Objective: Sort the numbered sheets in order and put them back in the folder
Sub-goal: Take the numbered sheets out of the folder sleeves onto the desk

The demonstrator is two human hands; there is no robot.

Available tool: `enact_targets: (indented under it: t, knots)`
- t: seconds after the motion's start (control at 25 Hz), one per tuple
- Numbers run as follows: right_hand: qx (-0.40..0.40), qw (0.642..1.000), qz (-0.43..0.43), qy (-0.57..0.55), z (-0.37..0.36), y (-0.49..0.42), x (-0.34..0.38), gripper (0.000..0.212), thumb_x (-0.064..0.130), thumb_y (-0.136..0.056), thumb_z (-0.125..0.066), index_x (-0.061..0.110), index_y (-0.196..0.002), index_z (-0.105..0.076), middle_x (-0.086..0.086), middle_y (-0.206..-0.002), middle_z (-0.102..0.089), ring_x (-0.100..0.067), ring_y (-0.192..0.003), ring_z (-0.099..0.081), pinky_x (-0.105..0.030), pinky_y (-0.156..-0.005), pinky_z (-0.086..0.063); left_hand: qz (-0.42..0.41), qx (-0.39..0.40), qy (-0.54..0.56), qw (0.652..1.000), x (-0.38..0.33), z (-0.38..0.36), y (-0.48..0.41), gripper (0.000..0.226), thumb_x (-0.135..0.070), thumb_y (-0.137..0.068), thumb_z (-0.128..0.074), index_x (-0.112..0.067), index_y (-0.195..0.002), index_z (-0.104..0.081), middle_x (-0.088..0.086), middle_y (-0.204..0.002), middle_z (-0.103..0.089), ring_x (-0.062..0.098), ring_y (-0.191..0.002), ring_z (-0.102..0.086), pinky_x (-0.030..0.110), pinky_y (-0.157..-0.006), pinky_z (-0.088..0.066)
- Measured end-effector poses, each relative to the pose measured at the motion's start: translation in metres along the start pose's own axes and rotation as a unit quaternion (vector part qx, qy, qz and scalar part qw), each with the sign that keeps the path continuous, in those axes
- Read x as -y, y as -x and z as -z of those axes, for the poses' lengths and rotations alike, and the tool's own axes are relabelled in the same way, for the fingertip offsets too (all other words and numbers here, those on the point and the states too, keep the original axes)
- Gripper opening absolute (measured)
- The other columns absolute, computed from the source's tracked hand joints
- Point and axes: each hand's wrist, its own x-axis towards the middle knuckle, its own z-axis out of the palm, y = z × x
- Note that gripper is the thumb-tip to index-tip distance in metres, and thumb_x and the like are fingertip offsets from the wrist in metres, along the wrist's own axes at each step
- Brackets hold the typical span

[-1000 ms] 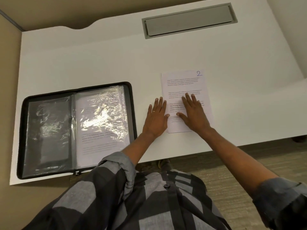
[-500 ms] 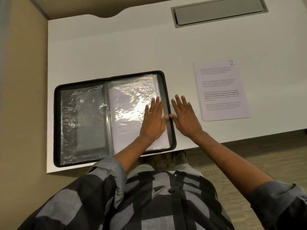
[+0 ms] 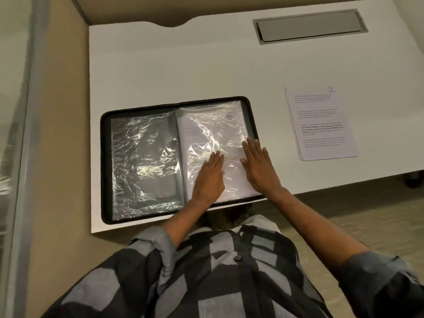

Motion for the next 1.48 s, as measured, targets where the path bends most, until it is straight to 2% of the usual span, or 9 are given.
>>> enact_targets:
  t: [0.24,0.4,0.64,0.72,0.76,0.84,1.0,1.16,1.48]
  knots:
    - [0.017,0.998,0.034,-0.056,-0.003,-0.010,0.042,0.066,0.050,-0.109,-0.025,0.015,-0.163,-0.011,-0.005,-0.171,-0.008,-0.021,-0.158,-0.004,-0.050,-0.128,-0.011,0.014,-0.073,0.191,0.979,-0.001,0.044,0.031,0.052,-0.023,-0.111,-0.038,-0.024,-0.162,-0.025,-0.010,-0.169,-0.017,-0.004,-0.154,-0.008,0.028,-0.128,-0.013]
    - [0.055,0.986,0.121,-0.102,-0.002,-0.021,0.103,0.073,0.058,-0.106,-0.028,0.021,-0.164,-0.002,0.000,-0.172,-0.001,-0.015,-0.158,0.002,-0.050,-0.128,-0.005,0.002,-0.133,0.261,0.956,-0.018,0.083,0.062,0.061,-0.033,-0.110,-0.040,-0.025,-0.164,-0.012,-0.012,-0.171,-0.008,-0.001,-0.155,-0.007,0.031,-0.127,-0.016]
    - [0.098,0.949,0.247,-0.166,0.011,-0.010,0.170,0.106,0.088,-0.087,-0.010,0.011,-0.157,-0.029,-0.024,-0.163,-0.027,-0.029,-0.154,-0.016,-0.068,-0.121,-0.012,-0.068,-0.291,0.152,0.942,-0.037,0.119,0.087,0.068,-0.040,-0.106,-0.031,-0.008,-0.163,-0.009,0.004,-0.172,0.001,0.020,-0.159,0.000,0.046,-0.129,-0.005]
    - [0.188,0.947,0.183,-0.187,0.028,0.002,0.179,0.132,0.100,-0.070,-0.017,-0.001,-0.154,-0.031,-0.031,-0.159,-0.028,-0.035,-0.152,-0.020,-0.055,-0.125,-0.015,-0.041,-0.296,0.083,0.951,-0.033,0.105,0.078,0.069,-0.046,-0.107,-0.027,-0.017,-0.163,0.000,-0.002,-0.171,0.007,0.019,-0.158,0.004,0.045,-0.129,-0.007]
    - [0.246,0.946,0.171,-0.128,0.028,0.003,0.183,0.121,0.091,-0.081,-0.030,-0.006,-0.154,-0.028,-0.030,-0.162,-0.024,-0.036,-0.153,-0.020,-0.043,-0.126,-0.013,0.033,-0.307,0.052,0.950,-0.031,0.098,0.072,0.069,-0.047,-0.107,-0.028,-0.022,-0.163,0.004,-0.006,-0.170,0.010,0.017,-0.158,0.009,0.043,-0.128,-0.009]
    - [0.311,0.932,0.164,-0.086,0.017,-0.004,0.186,0.064,0.035,-0.107,-0.044,-0.007,-0.153,-0.028,-0.026,-0.164,-0.023,-0.034,-0.154,-0.020,-0.036,-0.125,-0.012,0.195,-0.325,0.031,0.925,-0.023,0.085,0.069,0.066,-0.045,-0.109,-0.030,-0.016,-0.163,-0.004,0.000,-0.169,0.004,0.016,-0.156,0.017,0.042,-0.127,-0.017]
    - [0.212,0.920,0.329,0.016,-0.025,-0.021,0.181,0.075,0.056,-0.099,-0.021,0.015,-0.162,-0.020,-0.010,-0.169,-0.016,-0.029,-0.158,-0.006,-0.059,-0.126,-0.005,0.073,-0.196,0.029,0.978,0.037,0.079,0.091,0.067,-0.044,-0.110,-0.026,-0.012,-0.163,-0.003,0.003,-0.171,0.008,0.013,-0.157,0.012,0.045,-0.129,-0.002]
    - [0.164,0.937,0.292,0.102,-0.038,-0.025,0.139,0.068,0.055,-0.106,-0.013,0.022,-0.164,-0.001,0.000,-0.171,0.006,-0.022,-0.157,0.010,-0.055,-0.126,-0.003,0.150,-0.129,-0.017,0.980,0.084,0.065,0.097,0.072,-0.057,-0.107,-0.016,-0.015,-0.163,0.001,0.002,-0.171,0.012,0.009,-0.155,0.019,0.045,-0.128,0.002]
    - [0.139,0.963,0.197,0.116,-0.010,-0.025,0.038,0.068,0.054,-0.108,-0.020,0.025,-0.162,0.009,0.005,-0.169,0.020,-0.017,-0.155,0.021,-0.049,-0.128,-0.002,0.103,-0.064,-0.042,0.992,0.088,0.051,0.045,0.071,-0.054,-0.108,-0.013,-0.013,-0.163,0.001,0.002,-0.171,0.012,0.012,-0.155,0.019,0.042,-0.128,0.006]
